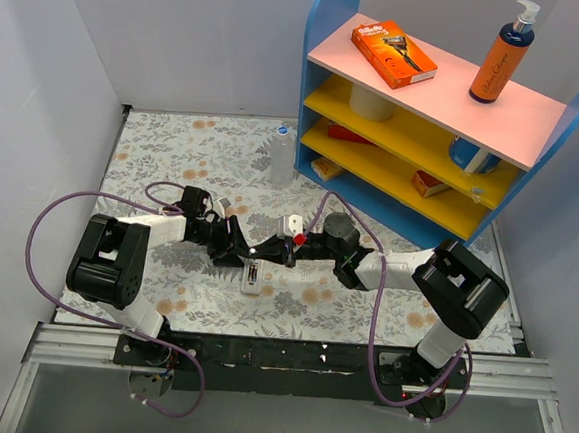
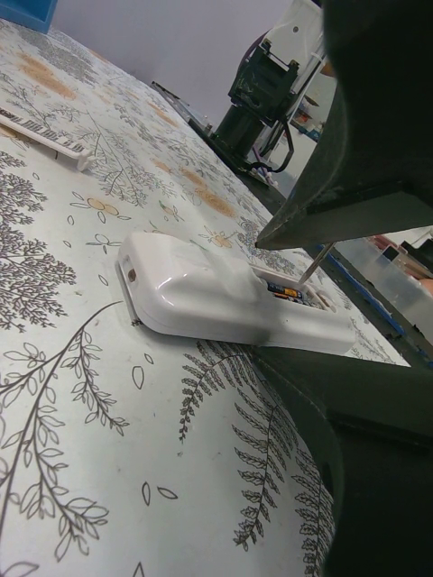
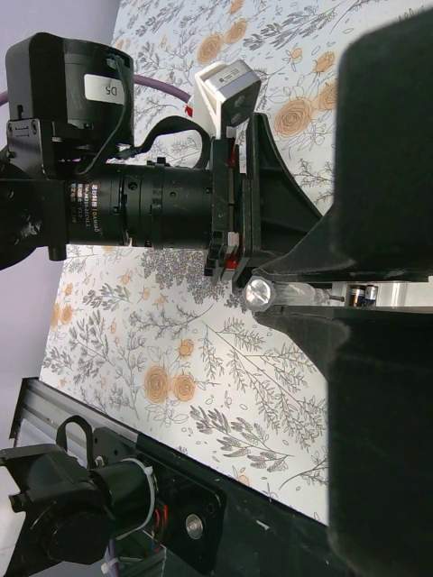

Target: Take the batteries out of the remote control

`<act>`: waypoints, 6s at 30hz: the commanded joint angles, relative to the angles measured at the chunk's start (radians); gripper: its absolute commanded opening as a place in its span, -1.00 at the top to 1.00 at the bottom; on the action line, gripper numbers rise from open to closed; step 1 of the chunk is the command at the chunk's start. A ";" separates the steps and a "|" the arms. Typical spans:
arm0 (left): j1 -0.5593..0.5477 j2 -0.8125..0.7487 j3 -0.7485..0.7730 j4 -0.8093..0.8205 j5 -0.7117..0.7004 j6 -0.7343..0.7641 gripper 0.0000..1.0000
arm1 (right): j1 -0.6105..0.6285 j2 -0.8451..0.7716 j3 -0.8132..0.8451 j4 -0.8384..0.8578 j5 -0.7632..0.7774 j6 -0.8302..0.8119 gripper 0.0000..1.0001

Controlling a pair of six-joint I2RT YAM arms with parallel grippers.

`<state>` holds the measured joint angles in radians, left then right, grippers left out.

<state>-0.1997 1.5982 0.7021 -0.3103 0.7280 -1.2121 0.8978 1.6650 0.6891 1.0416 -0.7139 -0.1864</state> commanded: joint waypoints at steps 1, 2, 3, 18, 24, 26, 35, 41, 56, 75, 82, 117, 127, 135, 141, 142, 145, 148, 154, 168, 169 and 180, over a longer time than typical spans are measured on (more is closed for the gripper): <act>0.003 -0.020 0.011 -0.003 0.005 0.009 0.06 | 0.003 -0.034 -0.013 0.015 -0.004 -0.005 0.97; 0.003 -0.021 0.011 -0.003 0.004 0.009 0.07 | 0.001 -0.034 -0.013 0.017 -0.002 -0.005 0.97; 0.003 -0.021 0.011 -0.003 0.005 0.009 0.06 | 0.001 -0.033 -0.014 0.020 -0.004 -0.001 0.97; 0.003 -0.020 0.011 -0.003 0.005 0.009 0.06 | 0.001 -0.030 -0.020 0.012 0.004 0.002 0.97; 0.003 -0.018 0.011 -0.003 0.004 0.009 0.06 | 0.001 -0.027 -0.023 0.003 0.008 -0.004 0.97; 0.003 -0.018 0.011 -0.004 0.002 0.009 0.06 | 0.001 -0.027 -0.023 0.002 0.011 -0.005 0.97; 0.003 -0.018 0.011 -0.003 0.002 0.010 0.06 | 0.001 -0.024 -0.033 0.009 0.014 -0.004 0.97; 0.003 -0.015 0.010 -0.004 0.004 0.009 0.06 | 0.003 -0.011 -0.039 0.011 0.022 -0.013 0.97; 0.003 0.008 0.011 -0.010 0.001 0.009 0.28 | 0.009 0.022 -0.045 -0.046 0.050 -0.044 0.97; 0.016 0.046 0.016 -0.038 -0.045 0.013 0.49 | -0.025 -0.008 -0.278 0.307 0.111 0.179 0.97; 0.016 0.055 0.014 -0.043 -0.056 0.014 0.49 | -0.039 0.021 -0.324 0.454 0.111 0.263 0.97; 0.016 0.022 0.014 -0.038 -0.056 0.003 0.42 | -0.076 0.032 -0.332 0.518 0.114 0.381 0.97; 0.019 -0.075 0.048 -0.032 -0.126 -0.009 0.25 | -0.007 -0.067 0.121 -0.765 0.623 0.665 0.44; 0.052 -0.222 0.194 -0.209 -0.710 -0.124 -0.17 | 0.156 -0.074 0.187 -0.991 0.870 0.918 0.22; 0.198 -0.279 0.264 -0.213 -1.114 -0.155 0.05 | 0.174 -0.096 0.176 -0.985 0.855 0.887 0.26; 0.242 -0.255 0.275 -0.208 -1.115 -0.139 0.06 | 0.176 -0.103 0.168 -0.979 0.844 0.884 0.26; 0.289 -0.154 0.342 -0.262 -1.131 -0.121 0.18 | 0.174 -0.140 0.135 -0.965 0.844 0.871 0.26; 0.330 -0.087 0.369 -0.282 -1.150 -0.109 0.26 | 0.174 -0.177 0.102 -0.960 0.850 0.863 0.26; 0.417 -0.012 0.356 -0.270 -1.135 -0.106 0.32 | 0.174 -0.257 0.056 -0.945 0.872 0.844 0.26; 0.494 0.117 0.309 -0.243 -1.032 -0.110 0.38 | 0.176 -0.421 -0.016 -0.962 0.975 0.783 0.25; 0.494 0.123 0.307 -0.240 -1.024 -0.106 0.38 | 0.174 -0.424 -0.020 -0.957 0.979 0.783 0.26; 0.497 0.114 0.283 -0.237 -0.932 -0.098 0.40 | 0.178 -0.395 -0.033 -0.979 0.950 0.884 0.10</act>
<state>0.2935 1.7145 1.0172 -0.5476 -0.2779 -1.3155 1.0737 1.2594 0.6579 0.0525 0.2306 0.6426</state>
